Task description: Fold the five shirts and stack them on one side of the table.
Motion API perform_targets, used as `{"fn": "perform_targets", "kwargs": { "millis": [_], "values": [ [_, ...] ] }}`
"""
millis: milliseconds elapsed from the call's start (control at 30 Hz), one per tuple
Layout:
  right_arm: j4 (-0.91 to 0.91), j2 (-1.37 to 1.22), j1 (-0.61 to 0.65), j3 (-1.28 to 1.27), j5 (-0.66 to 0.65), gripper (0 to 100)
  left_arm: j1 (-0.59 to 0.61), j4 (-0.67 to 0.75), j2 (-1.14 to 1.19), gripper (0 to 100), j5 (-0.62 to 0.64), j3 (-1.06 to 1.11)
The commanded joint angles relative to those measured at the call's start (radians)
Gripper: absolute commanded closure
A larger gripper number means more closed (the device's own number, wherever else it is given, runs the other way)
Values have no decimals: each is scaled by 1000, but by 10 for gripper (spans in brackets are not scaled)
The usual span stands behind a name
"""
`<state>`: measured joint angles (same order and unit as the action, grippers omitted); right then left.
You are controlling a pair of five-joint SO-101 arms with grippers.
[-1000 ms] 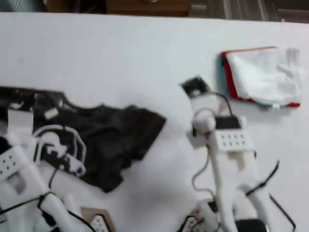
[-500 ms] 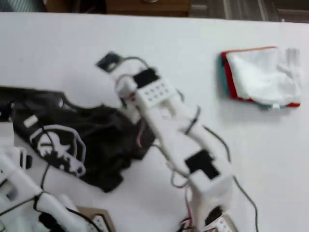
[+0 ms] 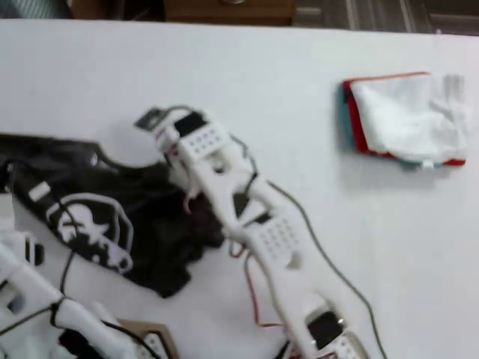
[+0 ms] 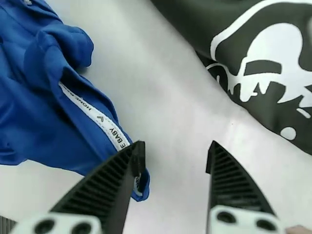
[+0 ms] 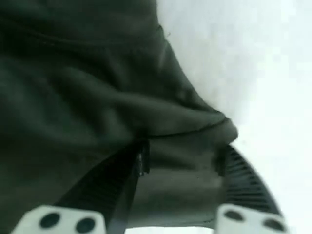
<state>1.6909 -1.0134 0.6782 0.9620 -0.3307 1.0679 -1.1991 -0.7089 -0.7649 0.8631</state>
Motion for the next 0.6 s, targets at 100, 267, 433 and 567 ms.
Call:
{"fn": "perform_targets", "kwargs": {
  "millis": [100, 267, 433, 567],
  "values": [
    [58, -33, -33, 163, 8, 980, 8, 12, -14, 779, -8, -16],
    [76, 36, -148, 313, 8, 978, 8, 9, -14, 779, -8, -16],
    [76, 229, -312, 287, 8, 978, -38, 9, -14, 779, -3, -18],
    [76, 384, -458, 199, -2, 978, -133, 8, -14, 781, 9, -16]
  ]
}}
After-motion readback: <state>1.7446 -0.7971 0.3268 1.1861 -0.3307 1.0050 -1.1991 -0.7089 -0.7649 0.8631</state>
